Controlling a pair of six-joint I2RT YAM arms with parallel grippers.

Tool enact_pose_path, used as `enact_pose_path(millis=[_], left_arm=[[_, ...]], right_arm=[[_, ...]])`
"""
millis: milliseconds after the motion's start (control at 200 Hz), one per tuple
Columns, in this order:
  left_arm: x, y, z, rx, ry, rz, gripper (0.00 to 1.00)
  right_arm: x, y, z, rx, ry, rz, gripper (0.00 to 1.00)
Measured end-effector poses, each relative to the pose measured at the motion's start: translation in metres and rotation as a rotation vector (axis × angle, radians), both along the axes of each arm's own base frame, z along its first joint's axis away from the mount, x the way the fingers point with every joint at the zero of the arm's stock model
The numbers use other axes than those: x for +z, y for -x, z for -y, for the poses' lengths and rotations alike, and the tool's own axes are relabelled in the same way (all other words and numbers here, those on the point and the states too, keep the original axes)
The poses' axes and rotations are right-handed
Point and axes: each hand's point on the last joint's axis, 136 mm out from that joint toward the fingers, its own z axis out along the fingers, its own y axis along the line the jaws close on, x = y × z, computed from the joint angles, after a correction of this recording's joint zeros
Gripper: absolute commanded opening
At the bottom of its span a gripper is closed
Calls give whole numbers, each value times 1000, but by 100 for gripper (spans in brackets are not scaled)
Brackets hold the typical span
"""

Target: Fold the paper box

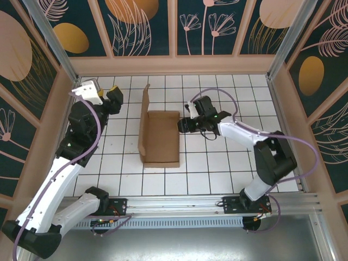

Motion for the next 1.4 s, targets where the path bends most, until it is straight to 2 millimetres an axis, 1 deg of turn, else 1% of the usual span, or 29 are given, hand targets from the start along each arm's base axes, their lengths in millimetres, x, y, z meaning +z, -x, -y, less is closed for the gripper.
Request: enact_pose_path(millis=[50,75,110,145,225,295,350,400,440,500,575,671,751,811,836,876,916,976,1026,1071,1161,1266,1326,1401], left_arm=[[-8,-3,2,-3,-7,-18,62],[-11,-4,3,-4,-10,-28,62],[-15,-6,4,-7,-14,-38,62],[-19,-7,5,-10,-17,-47,62],[-29,-7,6,-17,-20,-67,62],[-36,-6,7,-24,-20,-83,62],[-40,-4,7,-27,-22,-92,62],[-40,-1,6,-27,-21,-91,62],[-39,1,5,-27,-19,-85,62],[-37,4,3,-27,-16,-78,62],[-35,6,3,-27,-14,-73,62],[-37,5,3,-27,-16,-77,61],[-38,4,3,-27,-18,-81,60],[-39,4,4,-27,-18,-83,60],[-39,3,4,-27,-19,-84,60],[-40,3,4,-28,-19,-86,59],[-40,3,4,-28,-21,-88,59],[-42,2,4,-28,-22,-91,59],[-44,2,5,-28,-23,-94,59],[-48,2,5,-28,-24,-98,59],[-59,3,5,-35,-28,-115,59],[-69,3,7,-44,-21,-129,59],[-73,4,8,-50,-16,-131,59],[-78,4,9,-54,-9,-134,58]], right_arm=[[16,-9,-1,0,-4,58,67],[22,-16,-1,-4,-1,85,75],[28,-26,-3,-8,13,124,89],[30,-38,-5,-9,35,159,94],[26,-68,-13,-3,96,224,96],[11,-93,-24,24,148,272,96],[-5,-103,-29,59,196,297,96],[-20,-109,-34,99,238,311,96],[-32,-111,-40,142,270,325,96],[-43,-116,-53,203,301,347,94],[-49,-124,-73,271,313,382,91],[-53,-131,-94,342,318,418,84],[-58,-135,-105,375,329,434,71],[-66,-135,-109,405,345,439,56],[-69,-134,-110,414,353,436,52],[-76,-132,-109,420,366,425,46],[-80,-132,-107,422,383,422,43],[-79,-132,-107,424,393,430,34],[-81,-133,-104,407,402,430,28],[-79,-134,-100,391,410,443,23],[-82,-121,-84,351,430,412,21],[-91,-100,-55,305,487,361,21],[-90,-92,-41,268,518,354,21],[-90,-81,-18,222,586,347,21]])
